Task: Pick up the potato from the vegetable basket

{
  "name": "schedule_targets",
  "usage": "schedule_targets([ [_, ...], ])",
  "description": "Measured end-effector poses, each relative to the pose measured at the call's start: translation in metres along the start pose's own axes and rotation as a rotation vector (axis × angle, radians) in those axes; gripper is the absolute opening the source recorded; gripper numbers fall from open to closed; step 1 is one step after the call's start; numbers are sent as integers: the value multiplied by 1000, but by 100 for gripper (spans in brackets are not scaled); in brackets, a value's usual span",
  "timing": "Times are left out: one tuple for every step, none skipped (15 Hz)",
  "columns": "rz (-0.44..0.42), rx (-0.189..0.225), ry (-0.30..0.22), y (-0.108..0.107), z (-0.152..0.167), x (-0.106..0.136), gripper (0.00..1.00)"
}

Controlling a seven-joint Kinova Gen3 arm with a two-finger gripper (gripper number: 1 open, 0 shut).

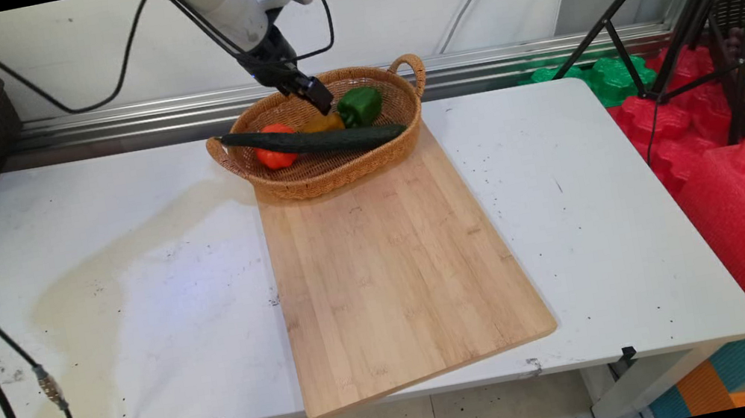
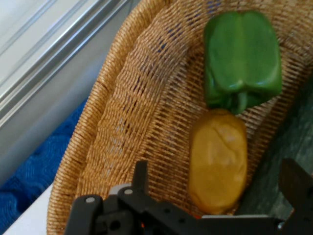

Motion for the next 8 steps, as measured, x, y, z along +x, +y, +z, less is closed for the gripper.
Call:
schedule_targets([
  [-3,0,-8,-1,4,1,100],
  [-8,-1,-19,-2,9,3,100],
  [-12,-3,-31,-3,15,5,100],
  [-15,-7,-40,-4,21,7,100],
  [-17,-11,-49,-5,26,10,100],
  [-19,-17,-56,-5,32,12,100],
  [-21,-21,-62,-5,36,14,100],
  [-23,-26,-69,-6,41,16,100],
])
